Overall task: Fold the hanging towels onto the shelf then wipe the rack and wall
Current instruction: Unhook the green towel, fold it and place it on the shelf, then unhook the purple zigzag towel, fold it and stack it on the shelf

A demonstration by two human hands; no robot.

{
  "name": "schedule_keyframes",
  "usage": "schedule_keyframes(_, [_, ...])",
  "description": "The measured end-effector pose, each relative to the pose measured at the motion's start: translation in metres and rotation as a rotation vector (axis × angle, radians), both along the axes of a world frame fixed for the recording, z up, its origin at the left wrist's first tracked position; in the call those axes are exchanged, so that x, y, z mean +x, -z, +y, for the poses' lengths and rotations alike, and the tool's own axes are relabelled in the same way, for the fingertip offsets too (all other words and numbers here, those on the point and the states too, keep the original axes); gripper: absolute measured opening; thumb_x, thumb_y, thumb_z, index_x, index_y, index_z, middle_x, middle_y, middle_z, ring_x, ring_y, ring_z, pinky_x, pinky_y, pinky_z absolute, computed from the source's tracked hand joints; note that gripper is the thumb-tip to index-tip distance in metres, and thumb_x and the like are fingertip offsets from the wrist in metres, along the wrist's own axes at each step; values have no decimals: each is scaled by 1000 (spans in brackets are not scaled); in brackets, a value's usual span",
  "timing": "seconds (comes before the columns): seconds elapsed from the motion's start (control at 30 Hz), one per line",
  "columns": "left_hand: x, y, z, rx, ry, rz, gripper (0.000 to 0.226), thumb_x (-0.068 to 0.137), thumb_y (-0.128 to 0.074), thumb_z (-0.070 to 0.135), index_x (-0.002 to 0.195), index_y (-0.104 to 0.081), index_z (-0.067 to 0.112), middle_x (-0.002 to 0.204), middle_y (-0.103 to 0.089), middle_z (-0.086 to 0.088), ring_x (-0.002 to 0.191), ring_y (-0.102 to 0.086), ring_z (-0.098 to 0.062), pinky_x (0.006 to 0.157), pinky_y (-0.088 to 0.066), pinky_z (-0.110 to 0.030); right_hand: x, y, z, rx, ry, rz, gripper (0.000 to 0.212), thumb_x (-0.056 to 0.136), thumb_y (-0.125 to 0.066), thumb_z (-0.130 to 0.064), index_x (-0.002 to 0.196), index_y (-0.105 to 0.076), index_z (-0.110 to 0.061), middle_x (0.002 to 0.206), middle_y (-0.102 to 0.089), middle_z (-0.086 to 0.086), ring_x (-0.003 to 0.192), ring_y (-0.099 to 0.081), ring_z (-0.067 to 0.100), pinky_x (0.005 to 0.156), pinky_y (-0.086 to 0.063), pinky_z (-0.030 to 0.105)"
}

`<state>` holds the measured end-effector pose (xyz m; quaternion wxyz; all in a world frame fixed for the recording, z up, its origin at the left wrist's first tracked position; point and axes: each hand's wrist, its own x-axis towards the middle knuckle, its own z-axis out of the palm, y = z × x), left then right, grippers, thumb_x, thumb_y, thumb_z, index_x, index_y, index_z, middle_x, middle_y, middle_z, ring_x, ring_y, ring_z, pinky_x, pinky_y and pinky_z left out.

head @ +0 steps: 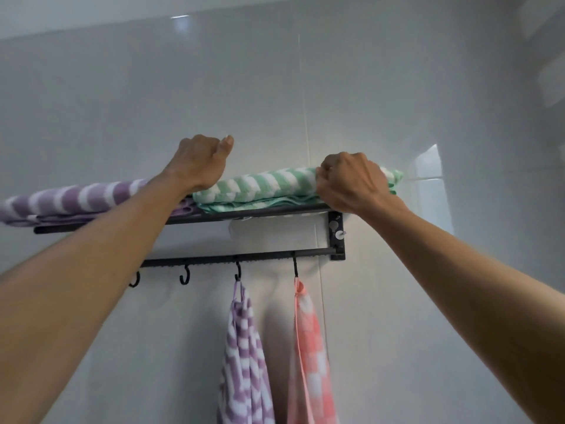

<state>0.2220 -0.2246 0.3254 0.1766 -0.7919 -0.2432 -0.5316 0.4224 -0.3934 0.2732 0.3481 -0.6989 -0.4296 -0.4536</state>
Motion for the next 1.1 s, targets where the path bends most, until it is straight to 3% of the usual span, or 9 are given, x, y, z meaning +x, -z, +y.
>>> schedule_keyframes(0.13, [-30,20,-12,43,24,-63,59,108,-22,38,60,-41,9,65,-55,-13,76,-54,-38,89,-40,-43,-28,20,0,9,-10,-58,29,90,-49,-26,104,-70,-13,109,-71,14,97,-62,37,93,-49,48])
schedule_keyframes(0.2, [-48,26,-11,41,54,-87,58,107,-26,40,60,-42,10,66,-60,-13,74,-55,-36,85,-43,-42,-45,23,-4,-3,-48,-9,32,89,-53,-24,114,-70,-13,113,-71,16,94,-65,38,89,-54,48])
schedule_keyframes(0.37, [-91,49,-20,63,85,-80,55,106,-34,39,59,-40,12,57,-46,-3,54,-40,-16,71,-32,-35,-92,35,0,-9,-102,52,40,86,-57,-21,123,-69,-18,121,-71,12,102,-66,35,80,-55,40])
schedule_keyframes(0.53, [-142,97,-19,-47,154,-41,48,104,-40,42,64,-51,19,64,-53,-1,61,-48,-19,67,-36,-34,-152,73,12,-54,-182,196,24,79,-54,-17,90,-75,-13,91,-74,8,78,-68,31,70,-61,41])
schedule_keyframes(0.7, [-172,163,-4,-267,298,-30,49,101,-50,38,64,-53,6,60,-56,-6,57,-50,-22,60,-42,-34,-184,132,22,-192,-207,360,23,83,-56,-19,95,-76,-19,100,-76,4,92,-69,29,80,-61,42])
schedule_keyframes(0.8, [-174,203,11,-449,318,-15,47,99,-53,39,76,-64,0,76,-69,-14,74,-63,-31,71,-51,-37,-186,161,23,-253,-209,465,20,87,-59,-17,95,-77,-20,101,-76,5,92,-69,27,86,-60,43])
schedule_keyframes(0.9, [-164,237,19,-598,344,-12,32,97,-59,35,84,-74,10,83,-72,-4,84,-66,-23,75,-46,-27,-177,182,27,-262,-218,530,20,90,-58,-10,93,-78,-9,95,-77,7,84,-68,23,96,-56,42])
schedule_keyframes(1.0, [-147,266,25,-664,361,-2,18,93,-66,30,88,-76,15,81,-72,5,85,-67,-15,78,-44,-21,-162,197,39,-269,-232,616,22,91,-56,-6,92,-77,-2,87,-76,11,79,-71,26,78,-60,33])
schedule_keyframes(1.1, [-122,289,34,-725,358,10,14,88,-71,28,88,-76,15,79,-73,5,80,-67,-10,71,-45,-14,-146,210,56,-292,-266,692,21,91,-56,-4,94,-77,1,77,-73,8,83,-74,31,74,-63,36])
